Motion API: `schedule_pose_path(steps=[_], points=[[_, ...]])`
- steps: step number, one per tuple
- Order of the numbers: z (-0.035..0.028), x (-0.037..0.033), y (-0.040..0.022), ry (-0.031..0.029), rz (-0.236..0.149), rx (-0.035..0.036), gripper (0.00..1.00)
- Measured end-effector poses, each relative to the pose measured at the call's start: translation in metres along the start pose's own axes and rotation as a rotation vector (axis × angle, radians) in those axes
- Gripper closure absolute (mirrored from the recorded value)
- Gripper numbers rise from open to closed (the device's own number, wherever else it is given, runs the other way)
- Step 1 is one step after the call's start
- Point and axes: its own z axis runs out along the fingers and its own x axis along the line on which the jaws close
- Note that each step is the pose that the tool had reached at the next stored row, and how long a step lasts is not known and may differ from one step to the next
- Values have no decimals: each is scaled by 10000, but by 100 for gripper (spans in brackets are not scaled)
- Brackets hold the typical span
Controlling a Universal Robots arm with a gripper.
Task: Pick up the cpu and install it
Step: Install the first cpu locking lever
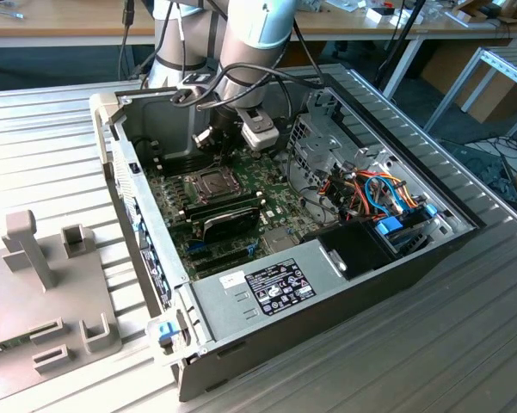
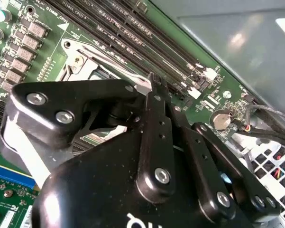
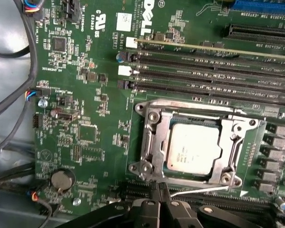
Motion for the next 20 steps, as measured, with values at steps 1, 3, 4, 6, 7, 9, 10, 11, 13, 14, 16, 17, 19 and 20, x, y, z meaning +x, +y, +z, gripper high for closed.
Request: schedule_pose_path(steps=[1, 3, 4, 6, 7, 9, 10, 11, 13, 14, 16, 17, 19, 20], points=[[0, 0, 0, 1, 0, 3, 89], [0, 1, 0, 0, -1, 3, 89], [0, 1, 0, -2, -7, 3, 89], [-1, 0, 0, -2, -9, 2, 89], [-17, 1, -3, -6, -9, -1, 89], [-56, 3, -11, -3, -9, 3, 89], [-93, 6, -19, -2, -9, 4, 89], [-137, 8, -27, -2, -9, 2, 89], [-240, 14, -48, -1, -10, 3, 89], [-264, 15, -52, -2, -10, 2, 89], [-306, 18, -60, -1, -10, 3, 89], [-329, 19, -65, -1, -10, 2, 89], [-444, 26, -88, 3, -11, 2, 89], [-492, 28, -97, 5, -12, 2, 89]])
